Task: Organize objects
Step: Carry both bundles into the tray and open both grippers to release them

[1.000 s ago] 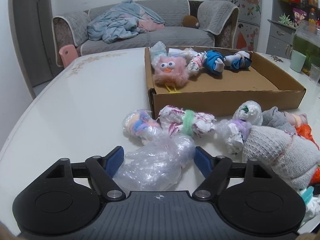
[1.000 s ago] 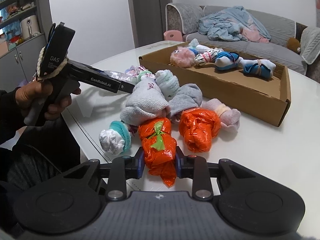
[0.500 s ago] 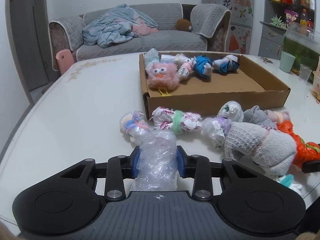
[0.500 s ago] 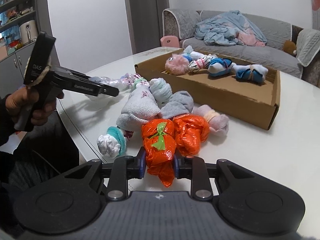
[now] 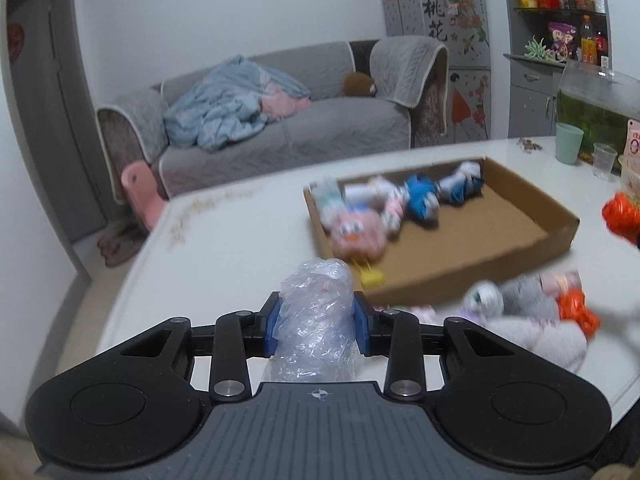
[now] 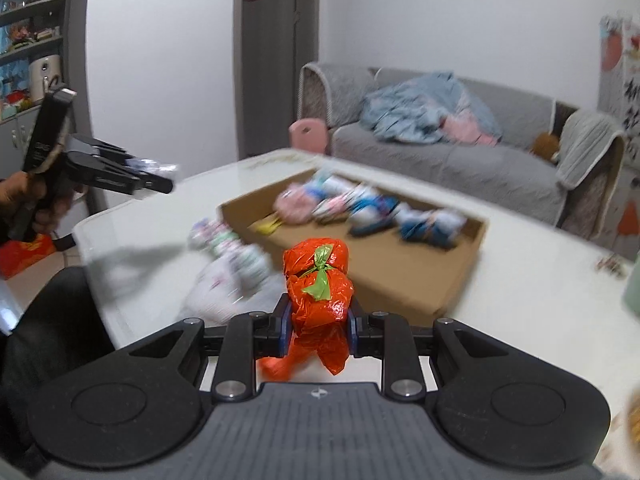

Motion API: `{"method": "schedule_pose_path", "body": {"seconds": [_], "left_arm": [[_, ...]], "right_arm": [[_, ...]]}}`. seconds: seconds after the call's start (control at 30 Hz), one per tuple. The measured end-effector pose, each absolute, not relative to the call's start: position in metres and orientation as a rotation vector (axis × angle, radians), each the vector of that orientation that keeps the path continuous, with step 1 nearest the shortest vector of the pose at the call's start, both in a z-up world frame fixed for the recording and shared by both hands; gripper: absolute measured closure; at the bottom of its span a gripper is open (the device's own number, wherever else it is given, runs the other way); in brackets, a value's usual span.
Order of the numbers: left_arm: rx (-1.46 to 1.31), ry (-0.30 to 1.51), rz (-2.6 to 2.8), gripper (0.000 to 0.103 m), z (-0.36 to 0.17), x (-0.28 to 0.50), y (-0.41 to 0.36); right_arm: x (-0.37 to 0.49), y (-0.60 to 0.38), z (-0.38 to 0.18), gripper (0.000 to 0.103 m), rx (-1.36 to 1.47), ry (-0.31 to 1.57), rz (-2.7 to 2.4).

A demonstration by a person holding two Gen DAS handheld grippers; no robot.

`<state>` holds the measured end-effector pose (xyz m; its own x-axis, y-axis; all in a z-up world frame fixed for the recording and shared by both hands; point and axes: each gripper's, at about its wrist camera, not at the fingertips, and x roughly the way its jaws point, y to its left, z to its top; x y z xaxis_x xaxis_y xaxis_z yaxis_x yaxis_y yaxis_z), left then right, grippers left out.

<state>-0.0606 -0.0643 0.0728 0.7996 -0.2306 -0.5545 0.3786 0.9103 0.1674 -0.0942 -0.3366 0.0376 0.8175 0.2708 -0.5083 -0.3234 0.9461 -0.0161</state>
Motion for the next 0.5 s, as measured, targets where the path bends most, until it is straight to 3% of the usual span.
{"method": "schedule_pose_path", "body": {"seconds": [0.5], "left_arm": [[0.335, 0.519, -0.514, 0.060, 0.127, 0.012, -0.122]], "right_arm": [[-0.004, -0.362, 0.075, 0.080, -0.234, 0.476, 0.348]]}}
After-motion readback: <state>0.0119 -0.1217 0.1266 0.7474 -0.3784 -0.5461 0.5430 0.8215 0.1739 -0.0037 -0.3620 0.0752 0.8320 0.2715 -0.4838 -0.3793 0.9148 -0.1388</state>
